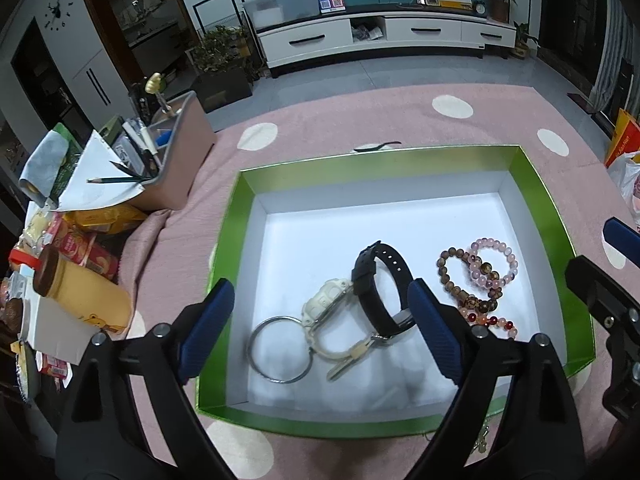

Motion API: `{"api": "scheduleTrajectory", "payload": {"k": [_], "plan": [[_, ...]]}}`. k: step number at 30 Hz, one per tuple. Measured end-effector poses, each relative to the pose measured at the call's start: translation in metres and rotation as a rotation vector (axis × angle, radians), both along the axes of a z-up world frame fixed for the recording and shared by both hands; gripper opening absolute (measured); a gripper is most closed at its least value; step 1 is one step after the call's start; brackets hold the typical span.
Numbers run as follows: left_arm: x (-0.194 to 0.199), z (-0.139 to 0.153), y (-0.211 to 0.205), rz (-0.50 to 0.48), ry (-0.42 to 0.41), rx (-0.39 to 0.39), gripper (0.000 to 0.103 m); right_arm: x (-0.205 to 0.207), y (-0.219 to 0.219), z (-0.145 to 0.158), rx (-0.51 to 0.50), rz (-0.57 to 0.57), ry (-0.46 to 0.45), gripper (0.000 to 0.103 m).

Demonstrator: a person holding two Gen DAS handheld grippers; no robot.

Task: Organize jewelry
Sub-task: 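Move both tools back out of the box toward the jade pendant and rings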

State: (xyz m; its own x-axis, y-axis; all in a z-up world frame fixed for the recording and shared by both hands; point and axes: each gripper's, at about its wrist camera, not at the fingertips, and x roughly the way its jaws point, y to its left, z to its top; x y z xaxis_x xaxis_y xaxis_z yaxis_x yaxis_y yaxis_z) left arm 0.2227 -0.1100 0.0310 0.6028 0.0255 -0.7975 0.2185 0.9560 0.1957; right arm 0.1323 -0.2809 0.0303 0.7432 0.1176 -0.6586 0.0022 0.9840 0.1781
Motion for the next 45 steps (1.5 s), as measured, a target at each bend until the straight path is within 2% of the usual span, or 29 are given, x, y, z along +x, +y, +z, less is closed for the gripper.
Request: {"api": "scheduleTrajectory", "payload": {"k": [5,20,26,33,37,41,45], "plan": [[-0.013,0.007,0.005,0.004,-0.013,-0.003,0.093,-0.017,-0.001,0.007,0.007,-0.006,-0.018,0.081],[-0.076,0.021,0.029,-0.002,-0.024,-0.079,0.093,-0.09,-0.011,0.008,0.039,-0.019,-0.024,0.081],[-0.1,0.009,0.038,-0.012,0.005,-0.111,0.093,-0.113,-0.002,-0.009,0.034,0.017,0.011,0.081],[-0.113,-0.02,0.047,-0.03,0.071,-0.158,0.093,-0.123,0.021,-0.043,0.021,0.108,0.078,0.081],[-0.114,-0.034,0.048,-0.051,0.103,-0.176,0.083,-0.119,0.041,-0.06,-0.005,0.175,0.103,0.081],[-0.111,-0.042,0.044,-0.078,0.121,-0.187,0.074,-0.107,0.058,-0.075,-0.039,0.227,0.13,0.068],[-0.108,-0.048,0.041,-0.106,0.129,-0.202,0.071,-0.092,0.067,-0.086,-0.063,0.259,0.153,0.058]]}}
